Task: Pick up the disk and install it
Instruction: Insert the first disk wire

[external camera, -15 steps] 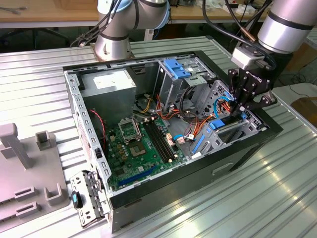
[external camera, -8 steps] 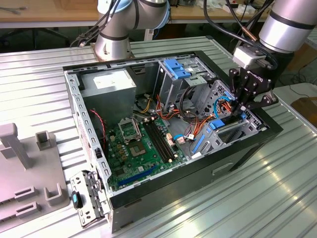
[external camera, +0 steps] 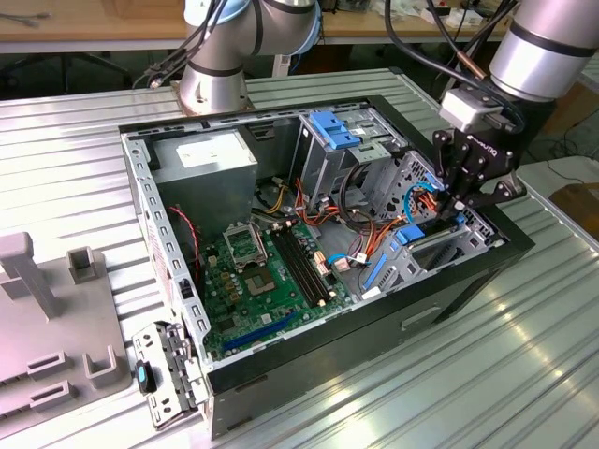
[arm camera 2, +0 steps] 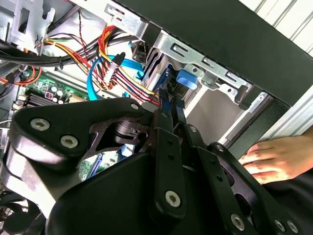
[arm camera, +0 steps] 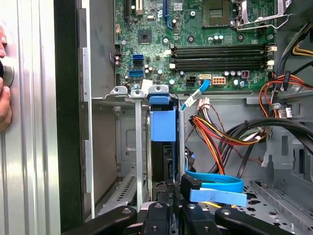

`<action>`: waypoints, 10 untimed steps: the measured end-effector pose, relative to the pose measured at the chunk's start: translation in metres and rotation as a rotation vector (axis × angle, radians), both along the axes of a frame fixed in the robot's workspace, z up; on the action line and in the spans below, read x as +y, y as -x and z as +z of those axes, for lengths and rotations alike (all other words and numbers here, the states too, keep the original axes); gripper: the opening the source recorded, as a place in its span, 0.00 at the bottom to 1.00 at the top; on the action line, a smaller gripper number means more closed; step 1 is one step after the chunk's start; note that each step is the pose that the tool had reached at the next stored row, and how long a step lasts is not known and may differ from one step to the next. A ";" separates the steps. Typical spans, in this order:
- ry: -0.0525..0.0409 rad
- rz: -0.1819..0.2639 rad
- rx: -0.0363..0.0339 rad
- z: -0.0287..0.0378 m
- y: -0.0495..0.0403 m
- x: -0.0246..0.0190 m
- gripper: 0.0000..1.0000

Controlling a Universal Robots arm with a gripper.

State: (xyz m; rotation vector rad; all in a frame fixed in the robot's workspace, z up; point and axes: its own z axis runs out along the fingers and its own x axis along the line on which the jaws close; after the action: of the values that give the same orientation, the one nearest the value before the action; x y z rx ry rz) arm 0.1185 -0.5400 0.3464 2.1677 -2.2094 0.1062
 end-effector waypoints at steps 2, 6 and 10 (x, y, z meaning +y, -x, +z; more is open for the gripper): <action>-0.0001 0.000 0.0000 -0.0005 0.0000 0.0000 0.17; 0.0001 0.000 0.0000 -0.0018 -0.0003 0.0000 0.17; 0.0001 0.000 0.0000 -0.0039 -0.0015 0.0000 0.17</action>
State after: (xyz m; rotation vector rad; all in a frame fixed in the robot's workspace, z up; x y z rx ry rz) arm 0.1201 -0.5400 0.3425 2.1676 -2.2094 0.1062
